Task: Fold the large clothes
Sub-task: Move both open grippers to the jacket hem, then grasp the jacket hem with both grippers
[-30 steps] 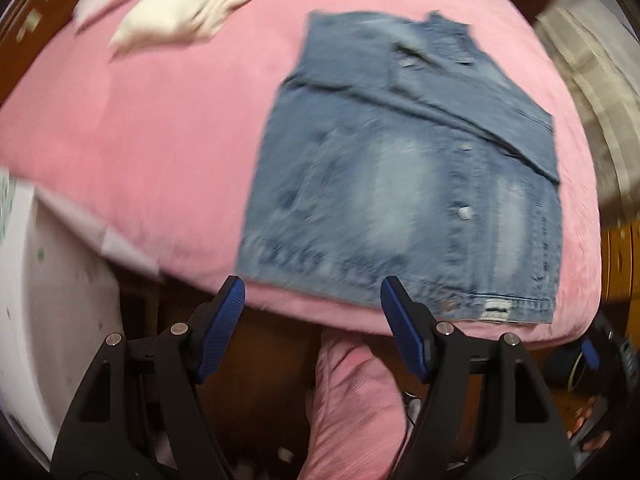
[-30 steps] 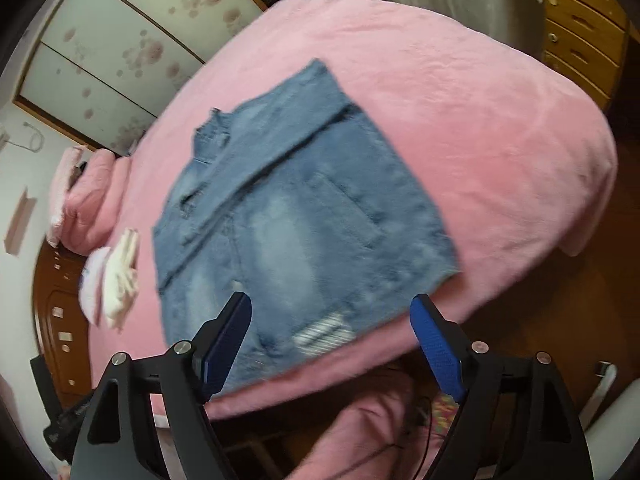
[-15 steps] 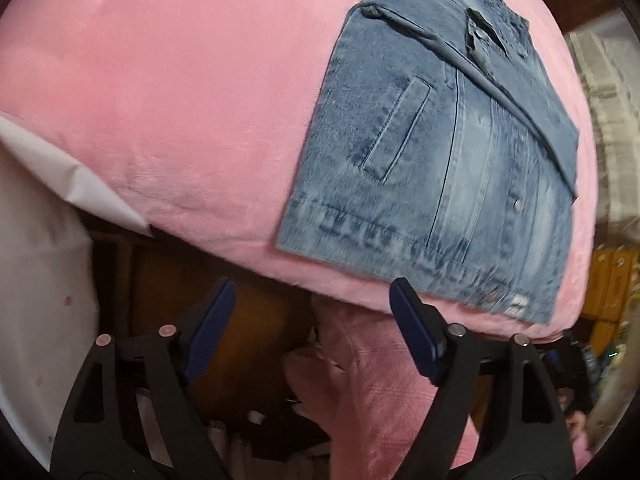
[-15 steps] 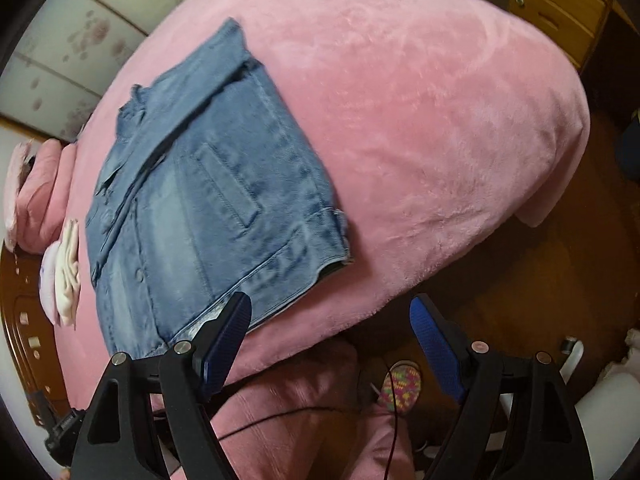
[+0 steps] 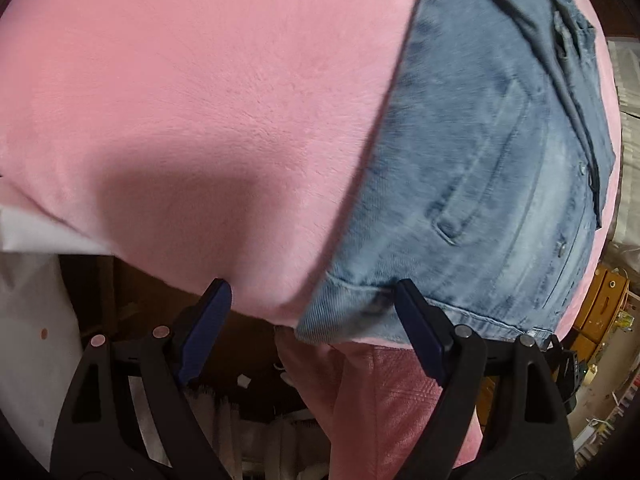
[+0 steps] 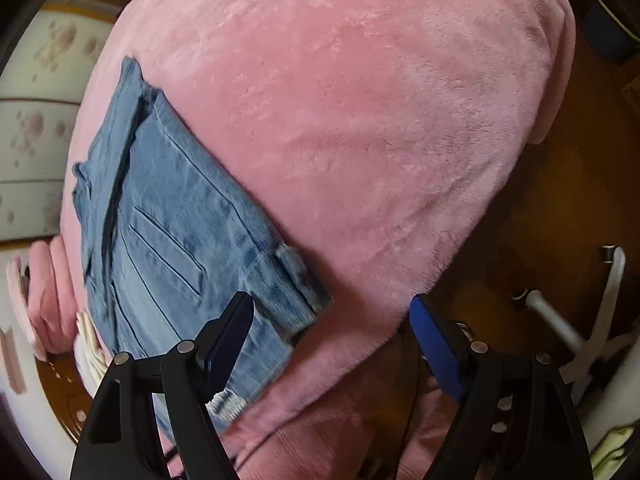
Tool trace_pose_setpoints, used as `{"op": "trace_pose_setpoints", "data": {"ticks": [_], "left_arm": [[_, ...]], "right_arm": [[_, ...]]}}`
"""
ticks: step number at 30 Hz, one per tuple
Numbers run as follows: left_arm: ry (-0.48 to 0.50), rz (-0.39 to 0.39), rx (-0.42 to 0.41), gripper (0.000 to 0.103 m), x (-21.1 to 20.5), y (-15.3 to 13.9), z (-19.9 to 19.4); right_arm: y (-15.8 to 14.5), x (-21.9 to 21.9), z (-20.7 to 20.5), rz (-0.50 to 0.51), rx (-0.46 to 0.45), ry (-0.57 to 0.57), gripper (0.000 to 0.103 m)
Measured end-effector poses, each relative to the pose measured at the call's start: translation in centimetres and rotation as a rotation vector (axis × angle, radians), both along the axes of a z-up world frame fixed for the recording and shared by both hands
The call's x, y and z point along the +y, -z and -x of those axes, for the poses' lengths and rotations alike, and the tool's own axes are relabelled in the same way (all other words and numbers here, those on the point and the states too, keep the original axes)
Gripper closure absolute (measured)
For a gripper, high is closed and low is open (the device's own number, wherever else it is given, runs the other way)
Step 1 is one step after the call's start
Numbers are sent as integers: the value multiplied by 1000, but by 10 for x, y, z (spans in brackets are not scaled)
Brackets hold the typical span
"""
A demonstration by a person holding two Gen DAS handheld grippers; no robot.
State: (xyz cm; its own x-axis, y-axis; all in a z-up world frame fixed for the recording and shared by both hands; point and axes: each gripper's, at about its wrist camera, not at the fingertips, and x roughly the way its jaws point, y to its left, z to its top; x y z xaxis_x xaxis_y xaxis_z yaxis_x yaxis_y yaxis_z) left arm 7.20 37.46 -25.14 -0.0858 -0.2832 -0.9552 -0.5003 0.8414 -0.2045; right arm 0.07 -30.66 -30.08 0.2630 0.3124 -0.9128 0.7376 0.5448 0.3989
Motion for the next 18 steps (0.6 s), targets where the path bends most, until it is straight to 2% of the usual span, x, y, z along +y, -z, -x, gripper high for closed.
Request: {"op": "trace_pose_setpoints", "data": {"ticks": [5,10,12,16,18], "left_arm": [[-53,60,51,20,3,21,-12],[-96,81,100,21,3,28,-20],[-96,97,83,21,2,26,-22],[-119,174,24,21,-3,23,-21],[-134,179,5,21,-6,22,-20]], "right_arm": [[8,9,-20,-39,-26,-6,28],[16,25,-46,21,31,-74,41],[17,28,-48,32,32,-62,44],[13,31,-43,11,5,-28,59],[9,32,-40,-7,-18,-15,64]]}}
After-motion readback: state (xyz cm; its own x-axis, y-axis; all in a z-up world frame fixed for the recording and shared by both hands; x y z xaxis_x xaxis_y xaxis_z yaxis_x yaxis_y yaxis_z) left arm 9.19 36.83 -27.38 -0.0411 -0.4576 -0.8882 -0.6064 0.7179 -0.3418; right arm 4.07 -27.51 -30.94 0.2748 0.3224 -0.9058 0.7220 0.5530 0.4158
